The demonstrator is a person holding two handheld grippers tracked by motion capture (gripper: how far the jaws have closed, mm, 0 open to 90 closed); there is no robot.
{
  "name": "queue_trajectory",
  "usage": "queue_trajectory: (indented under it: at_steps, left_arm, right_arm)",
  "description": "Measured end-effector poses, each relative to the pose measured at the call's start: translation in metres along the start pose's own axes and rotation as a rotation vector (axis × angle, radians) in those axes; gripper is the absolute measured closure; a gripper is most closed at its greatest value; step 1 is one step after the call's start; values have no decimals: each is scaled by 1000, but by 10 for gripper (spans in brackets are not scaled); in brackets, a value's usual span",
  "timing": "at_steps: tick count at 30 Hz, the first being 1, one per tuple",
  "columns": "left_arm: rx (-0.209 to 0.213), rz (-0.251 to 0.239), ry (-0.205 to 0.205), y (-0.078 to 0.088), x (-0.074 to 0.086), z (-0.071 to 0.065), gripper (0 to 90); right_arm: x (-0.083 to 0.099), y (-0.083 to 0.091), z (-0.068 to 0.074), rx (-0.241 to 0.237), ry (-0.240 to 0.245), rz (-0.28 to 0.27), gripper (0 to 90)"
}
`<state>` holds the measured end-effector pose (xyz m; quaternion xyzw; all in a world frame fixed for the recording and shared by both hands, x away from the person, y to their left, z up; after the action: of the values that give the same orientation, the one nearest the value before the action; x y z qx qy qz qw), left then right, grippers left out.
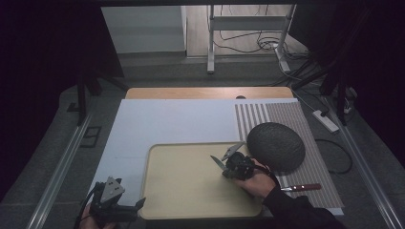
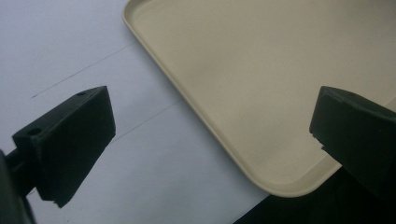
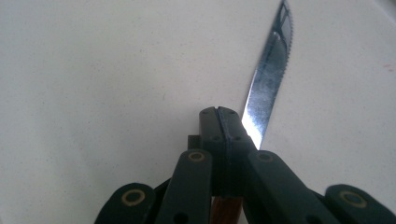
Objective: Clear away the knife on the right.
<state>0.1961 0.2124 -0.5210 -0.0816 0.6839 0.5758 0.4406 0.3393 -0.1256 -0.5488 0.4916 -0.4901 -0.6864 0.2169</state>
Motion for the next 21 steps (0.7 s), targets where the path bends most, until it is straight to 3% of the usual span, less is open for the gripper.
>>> queue_trajectory:
  at_steps: [10,21]
  left_arm:
    - [0,-1,-3,0,0,0,1]
    - [-1,1,-8,0,0,-1,1]
  right_arm:
    - [7,5,-11,18,-35,3,900]
    - [22,15,-26,22,-107,20,900]
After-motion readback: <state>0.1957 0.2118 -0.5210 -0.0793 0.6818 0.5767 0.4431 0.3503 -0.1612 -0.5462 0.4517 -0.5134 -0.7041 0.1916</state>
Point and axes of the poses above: each handheld gripper's, and its own axes: y roughly backward along the jaws, x roughly out of its underside, z roughly to its left, the point moved 5 cm from there along -y, roughly forward along the jaws
